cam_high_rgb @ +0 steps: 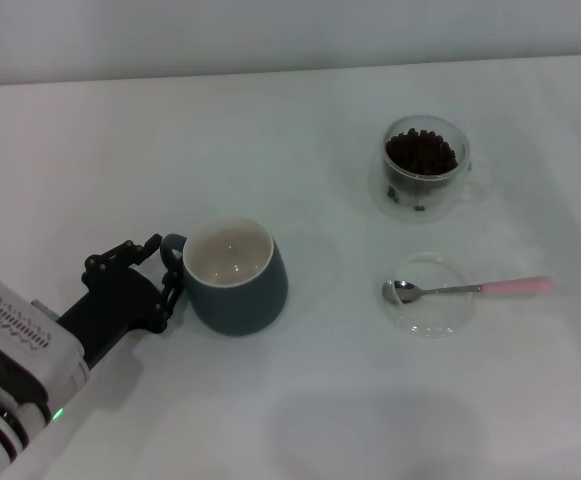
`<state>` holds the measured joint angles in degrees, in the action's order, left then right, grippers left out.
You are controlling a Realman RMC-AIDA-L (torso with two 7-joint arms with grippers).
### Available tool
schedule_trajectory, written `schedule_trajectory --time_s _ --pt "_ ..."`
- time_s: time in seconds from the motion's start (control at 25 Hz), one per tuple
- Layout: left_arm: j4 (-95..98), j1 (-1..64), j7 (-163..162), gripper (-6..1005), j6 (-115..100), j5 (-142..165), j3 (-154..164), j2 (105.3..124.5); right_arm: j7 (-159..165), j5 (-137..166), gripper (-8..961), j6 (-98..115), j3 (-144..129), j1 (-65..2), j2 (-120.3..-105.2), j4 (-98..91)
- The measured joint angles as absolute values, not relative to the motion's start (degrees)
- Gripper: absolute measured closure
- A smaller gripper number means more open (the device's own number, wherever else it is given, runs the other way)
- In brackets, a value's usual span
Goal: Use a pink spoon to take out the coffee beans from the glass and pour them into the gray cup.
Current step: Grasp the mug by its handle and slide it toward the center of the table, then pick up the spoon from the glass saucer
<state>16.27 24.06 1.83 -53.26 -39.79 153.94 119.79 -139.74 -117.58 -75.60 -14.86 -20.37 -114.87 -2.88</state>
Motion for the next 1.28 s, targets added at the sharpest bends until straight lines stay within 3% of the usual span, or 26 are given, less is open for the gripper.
schedule_trajectory --time_s 0.36,0.68,1.28 --pt "16.88 22.01 3.61 440 -55.95 -39.78 153.88 119.69 -139.65 -117.59 85 -75.73 -14.85 -20.31 -114.91 -2.90" --pt "16.88 21.11 3.71 211 -57.44 -39.61 154.01 119.56 -139.65 -117.19 85 -76.05 -14.85 -20.29 -114.96 -2.70" --pt "16.51 12.35 3.54 186 -69.73 -40.35 153.97 119.43 -136.03 -117.19 86 -76.31 -14.61 -18.44 -114.91 -3.14"
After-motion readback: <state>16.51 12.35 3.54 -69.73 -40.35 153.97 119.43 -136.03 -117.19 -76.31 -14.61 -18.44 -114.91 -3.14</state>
